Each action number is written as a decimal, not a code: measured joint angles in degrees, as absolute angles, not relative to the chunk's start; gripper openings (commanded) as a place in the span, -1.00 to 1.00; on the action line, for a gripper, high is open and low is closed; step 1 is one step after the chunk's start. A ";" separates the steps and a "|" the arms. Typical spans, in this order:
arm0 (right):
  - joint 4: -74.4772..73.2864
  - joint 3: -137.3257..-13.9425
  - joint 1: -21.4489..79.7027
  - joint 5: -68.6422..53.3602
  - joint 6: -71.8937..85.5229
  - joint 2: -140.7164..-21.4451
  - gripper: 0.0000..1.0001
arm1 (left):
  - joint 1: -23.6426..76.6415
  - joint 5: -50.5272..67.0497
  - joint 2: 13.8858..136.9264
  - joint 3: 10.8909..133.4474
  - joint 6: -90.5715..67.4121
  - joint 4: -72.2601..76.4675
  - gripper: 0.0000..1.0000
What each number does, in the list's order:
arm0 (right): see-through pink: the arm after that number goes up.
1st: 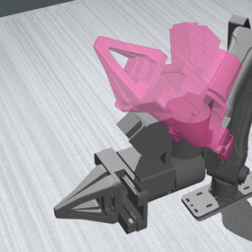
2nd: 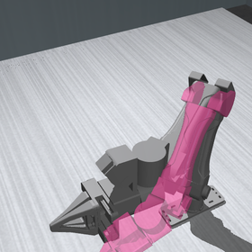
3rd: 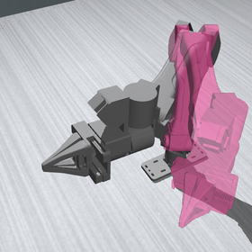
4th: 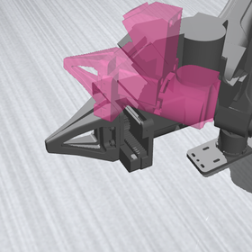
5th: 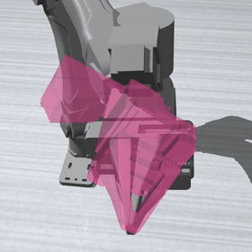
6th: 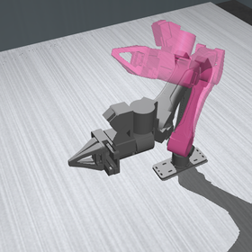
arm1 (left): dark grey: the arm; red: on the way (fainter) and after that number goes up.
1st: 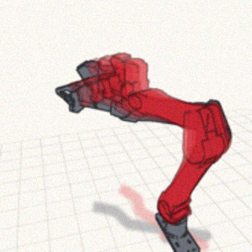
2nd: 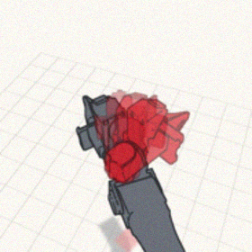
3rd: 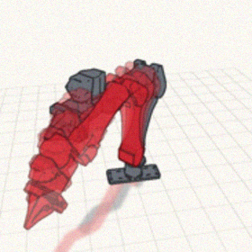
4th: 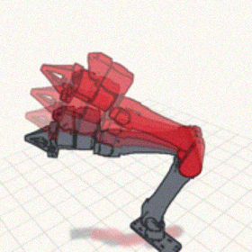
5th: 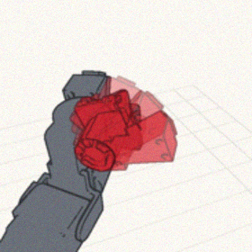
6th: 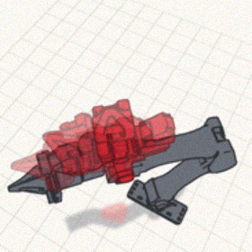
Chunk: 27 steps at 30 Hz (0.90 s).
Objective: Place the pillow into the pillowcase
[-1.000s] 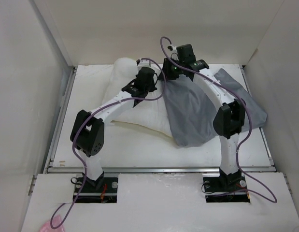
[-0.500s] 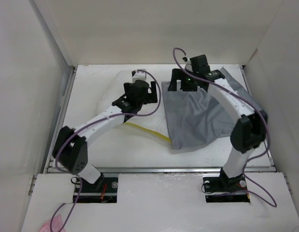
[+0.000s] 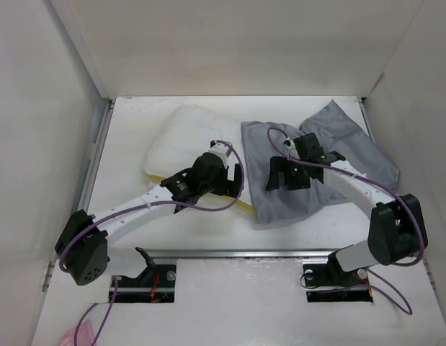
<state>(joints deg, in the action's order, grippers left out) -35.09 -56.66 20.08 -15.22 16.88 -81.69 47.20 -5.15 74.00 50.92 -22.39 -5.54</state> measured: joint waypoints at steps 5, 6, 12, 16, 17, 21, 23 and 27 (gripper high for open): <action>-31.73 -59.64 20.08 -16.27 16.51 -87.05 1.00 | 47.94 -2.98 76.71 51.64 -21.85 -5.69 1.00; -31.29 -61.43 20.08 -16.32 16.49 -88.97 1.00 | 48.05 -2.92 77.60 52.12 -21.65 -5.89 1.00; -28.01 -80.09 20.08 -15.73 16.43 -104.64 1.00 | 48.29 -4.10 80.20 56.47 -19.22 -8.47 1.00; -26.00 -92.44 20.05 -15.57 15.92 -112.14 1.00 | 48.29 -7.44 80.97 60.23 -15.90 -9.76 1.00; -25.61 -93.56 19.90 -15.22 15.70 -112.27 1.00 | 48.27 -8.78 81.23 60.80 -15.18 -10.00 1.00; -25.19 -92.33 19.84 -11.84 14.96 -108.77 1.00 | 46.87 -15.09 81.84 60.25 -12.64 -10.70 1.00; -25.28 -88.97 19.84 -9.96 14.72 -104.86 1.00 | 44.51 -18.26 81.78 57.45 -9.76 -9.21 1.00; -25.36 -81.28 19.55 -9.65 13.87 -96.95 1.00 | 38.96 -21.43 81.97 47.86 -0.80 -5.41 1.00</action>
